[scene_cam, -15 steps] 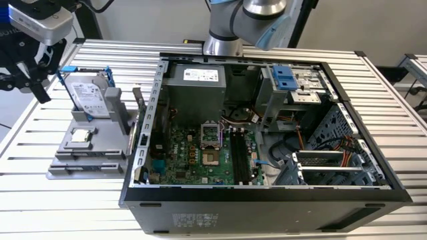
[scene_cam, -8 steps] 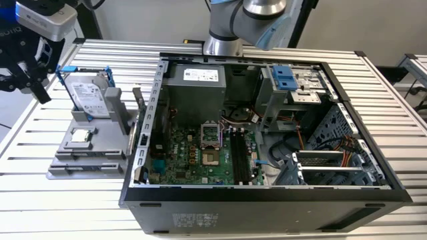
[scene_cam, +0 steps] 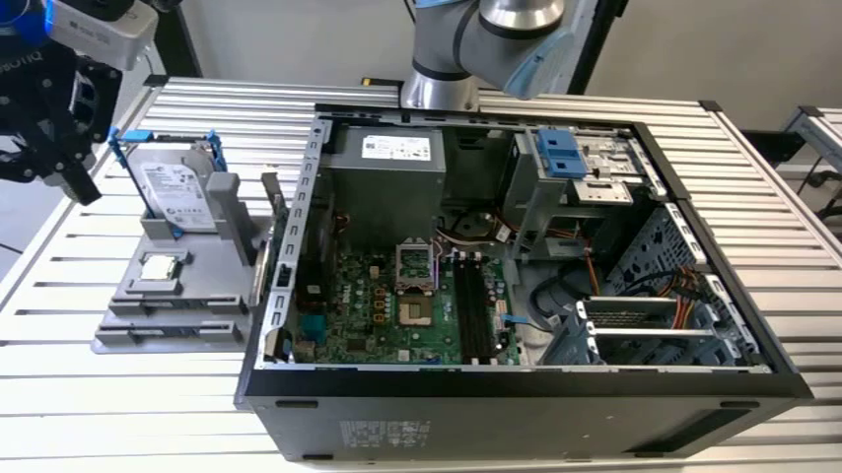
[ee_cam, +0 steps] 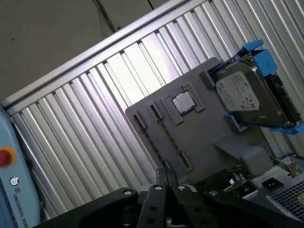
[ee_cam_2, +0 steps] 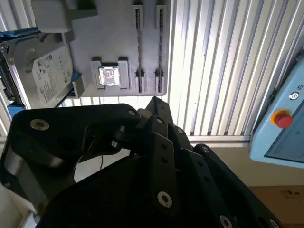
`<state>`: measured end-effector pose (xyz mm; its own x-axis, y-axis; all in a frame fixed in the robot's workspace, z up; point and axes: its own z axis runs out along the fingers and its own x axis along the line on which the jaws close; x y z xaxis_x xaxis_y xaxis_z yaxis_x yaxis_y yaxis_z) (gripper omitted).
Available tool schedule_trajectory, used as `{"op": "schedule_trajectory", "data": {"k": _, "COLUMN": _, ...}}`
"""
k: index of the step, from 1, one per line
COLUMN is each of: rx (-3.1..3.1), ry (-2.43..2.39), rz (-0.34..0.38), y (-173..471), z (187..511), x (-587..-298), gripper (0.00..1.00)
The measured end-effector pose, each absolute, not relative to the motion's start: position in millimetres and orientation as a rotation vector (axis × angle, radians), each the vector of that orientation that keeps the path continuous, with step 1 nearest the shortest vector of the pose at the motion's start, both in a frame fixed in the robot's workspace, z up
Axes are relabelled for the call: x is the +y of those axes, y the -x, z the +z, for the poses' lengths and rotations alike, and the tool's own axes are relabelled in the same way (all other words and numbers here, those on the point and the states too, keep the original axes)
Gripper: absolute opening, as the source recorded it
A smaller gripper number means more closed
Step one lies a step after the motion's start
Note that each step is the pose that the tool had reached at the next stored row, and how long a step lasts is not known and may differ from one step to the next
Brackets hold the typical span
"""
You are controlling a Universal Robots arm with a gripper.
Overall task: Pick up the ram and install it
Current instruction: 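Pick up the ram and move it above insertion slot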
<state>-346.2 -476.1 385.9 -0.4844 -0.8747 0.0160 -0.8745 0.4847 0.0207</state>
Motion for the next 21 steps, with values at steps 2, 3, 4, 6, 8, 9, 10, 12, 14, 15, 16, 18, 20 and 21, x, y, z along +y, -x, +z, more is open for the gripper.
{"op": "schedule_trajectory", "data": {"k": 2, "rx": -2.657, "ry": -1.630, "rz": -0.014, "y": 346.2, "z": 385.9, "x": -476.1, "gripper": 0.00}}
{"op": "schedule_trajectory", "data": {"k": 3, "rx": -2.642, "ry": -1.654, "rz": -0.014, "y": 346.2, "z": 385.9, "x": -476.1, "gripper": 0.00}}
{"op": "schedule_trajectory", "data": {"k": 4, "rx": -2.627, "ry": -1.678, "rz": -0.014, "y": 346.2, "z": 385.9, "x": -476.1, "gripper": 0.00}}
{"op": "schedule_trajectory", "data": {"k": 6, "rx": -2.599, "ry": -1.721, "rz": -0.014, "y": 346.2, "z": 385.9, "x": -476.1, "gripper": 0.00}}
{"op": "schedule_trajectory", "data": {"k": 8, "rx": -2.576, "ry": -1.757, "rz": -0.017, "y": 346.2, "z": 386.0, "x": -476.0, "gripper": 0.00}}
{"op": "schedule_trajectory", "data": {"k": 9, "rx": -2.565, "ry": -1.776, "rz": -0.020, "y": 346.2, "z": 386.0, "x": -476.1, "gripper": 0.00}}
{"op": "schedule_trajectory", "data": {"k": 10, "rx": -2.556, "ry": -1.792, "rz": -0.024, "y": 346.2, "z": 385.9, "x": -476.1, "gripper": 0.00}}
{"op": "schedule_trajectory", "data": {"k": 12, "rx": -2.537, "ry": -1.824, "rz": -0.031, "y": 346.2, "z": 386.0, "x": -476.0, "gripper": 0.00}}
{"op": "schedule_trajectory", "data": {"k": 14, "rx": -2.515, "ry": -1.858, "rz": -0.037, "y": 346.2, "z": 385.9, "x": -476.1, "gripper": 0.00}}
{"op": "schedule_trajectory", "data": {"k": 15, "rx": -2.503, "ry": -1.877, "rz": -0.039, "y": 346.1, "z": 385.9, "x": -476.1, "gripper": 0.00}}
{"op": "schedule_trajectory", "data": {"k": 16, "rx": -2.489, "ry": -1.895, "rz": -0.040, "y": 346.2, "z": 385.8, "x": -476.1, "gripper": 0.00}}
{"op": "schedule_trajectory", "data": {"k": 18, "rx": -2.462, "ry": -1.934, "rz": -0.044, "y": 346.2, "z": 386.0, "x": -476.1, "gripper": 0.00}}
{"op": "schedule_trajectory", "data": {"k": 20, "rx": -2.441, "ry": -1.967, "rz": -0.045, "y": 346.2, "z": 385.9, "x": -476.1, "gripper": 0.00}}
{"op": "schedule_trajectory", "data": {"k": 21, "rx": -2.432, "ry": -1.983, "rz": -0.044, "y": 346.2, "z": 385.9, "x": -476.1, "gripper": 0.00}}
